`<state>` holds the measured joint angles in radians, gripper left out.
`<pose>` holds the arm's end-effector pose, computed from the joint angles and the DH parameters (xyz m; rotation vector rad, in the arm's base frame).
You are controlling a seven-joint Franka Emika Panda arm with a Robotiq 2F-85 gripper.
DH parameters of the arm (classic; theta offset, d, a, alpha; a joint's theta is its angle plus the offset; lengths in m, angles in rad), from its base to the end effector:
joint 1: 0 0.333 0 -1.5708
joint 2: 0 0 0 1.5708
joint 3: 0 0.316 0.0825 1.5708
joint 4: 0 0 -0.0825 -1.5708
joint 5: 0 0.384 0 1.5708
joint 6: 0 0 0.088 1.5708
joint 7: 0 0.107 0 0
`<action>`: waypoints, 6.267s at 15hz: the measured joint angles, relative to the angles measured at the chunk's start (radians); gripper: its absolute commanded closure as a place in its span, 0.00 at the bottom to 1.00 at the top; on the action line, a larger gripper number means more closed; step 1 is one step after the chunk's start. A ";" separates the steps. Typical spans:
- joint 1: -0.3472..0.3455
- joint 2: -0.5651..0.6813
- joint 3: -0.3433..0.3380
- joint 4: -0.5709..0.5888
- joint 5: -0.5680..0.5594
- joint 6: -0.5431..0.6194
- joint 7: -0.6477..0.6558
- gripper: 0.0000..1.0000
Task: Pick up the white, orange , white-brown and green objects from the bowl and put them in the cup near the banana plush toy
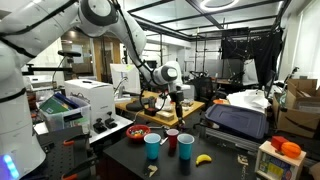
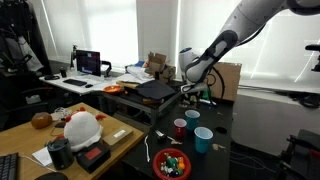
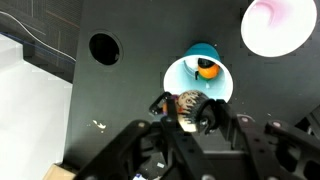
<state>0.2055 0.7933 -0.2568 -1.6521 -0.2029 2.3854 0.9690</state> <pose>0.6779 -0.0186 0.1568 2.6096 -1.1000 0.1444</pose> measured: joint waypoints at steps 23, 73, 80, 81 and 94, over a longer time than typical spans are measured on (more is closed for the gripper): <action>0.074 0.069 -0.060 0.041 -0.112 0.052 0.076 0.00; 0.098 0.196 0.276 0.091 0.416 -0.143 0.348 0.00; 0.076 0.237 0.278 0.118 0.428 -0.146 0.435 0.00; 0.073 0.243 0.278 0.123 0.433 -0.146 0.440 0.00; 0.063 0.354 0.305 0.220 0.472 -0.145 0.495 0.00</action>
<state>0.2685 1.1468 0.0482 -1.4324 0.2692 2.2409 1.4642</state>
